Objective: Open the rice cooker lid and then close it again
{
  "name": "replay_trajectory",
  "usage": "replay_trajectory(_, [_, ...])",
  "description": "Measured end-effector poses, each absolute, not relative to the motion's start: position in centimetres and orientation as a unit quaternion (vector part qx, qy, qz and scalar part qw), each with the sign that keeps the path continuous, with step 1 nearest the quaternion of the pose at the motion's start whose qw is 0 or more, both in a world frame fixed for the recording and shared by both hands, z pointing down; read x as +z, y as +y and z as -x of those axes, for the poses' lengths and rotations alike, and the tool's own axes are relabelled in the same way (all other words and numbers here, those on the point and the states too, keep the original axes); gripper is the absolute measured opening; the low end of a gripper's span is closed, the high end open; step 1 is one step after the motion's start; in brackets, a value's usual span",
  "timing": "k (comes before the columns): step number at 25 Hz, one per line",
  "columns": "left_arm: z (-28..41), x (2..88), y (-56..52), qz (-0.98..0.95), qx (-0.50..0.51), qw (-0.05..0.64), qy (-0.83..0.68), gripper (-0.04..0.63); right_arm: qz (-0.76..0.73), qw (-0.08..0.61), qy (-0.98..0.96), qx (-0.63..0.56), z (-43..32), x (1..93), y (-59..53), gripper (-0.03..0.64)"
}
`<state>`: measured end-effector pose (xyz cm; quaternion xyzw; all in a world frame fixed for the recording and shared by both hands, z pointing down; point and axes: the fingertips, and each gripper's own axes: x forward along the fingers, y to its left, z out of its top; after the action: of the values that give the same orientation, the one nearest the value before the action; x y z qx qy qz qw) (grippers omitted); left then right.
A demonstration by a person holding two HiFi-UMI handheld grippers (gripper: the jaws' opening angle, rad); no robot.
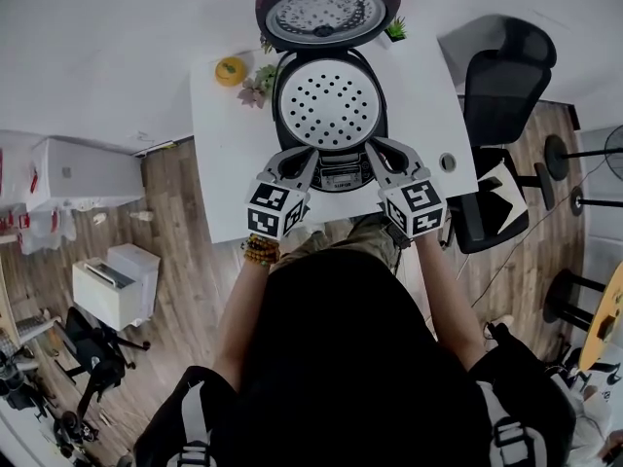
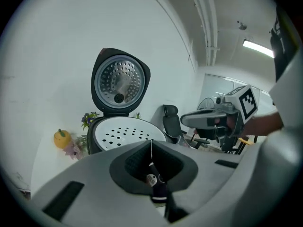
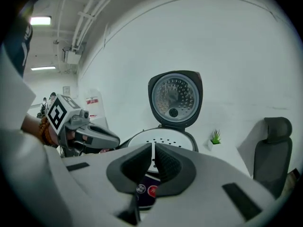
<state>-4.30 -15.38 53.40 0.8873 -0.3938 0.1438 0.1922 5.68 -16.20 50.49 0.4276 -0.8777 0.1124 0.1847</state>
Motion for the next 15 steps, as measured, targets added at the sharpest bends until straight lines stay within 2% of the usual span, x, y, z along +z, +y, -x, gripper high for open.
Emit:
replay_trajectory(10, [6.0, 49.8, -18.5, -0.874, 0.111, 0.14, -0.451, 0.026, -0.448, 0.136, -0.875, 0.12, -8.1, 46.9, -18.0, 0.032])
replay_trajectory(15, [6.4, 47.3, -19.6, -0.873, 0.112, 0.091, -0.467, 0.026, -0.452, 0.116, -0.877, 0.115, -8.5, 45.3, -19.0, 0.032])
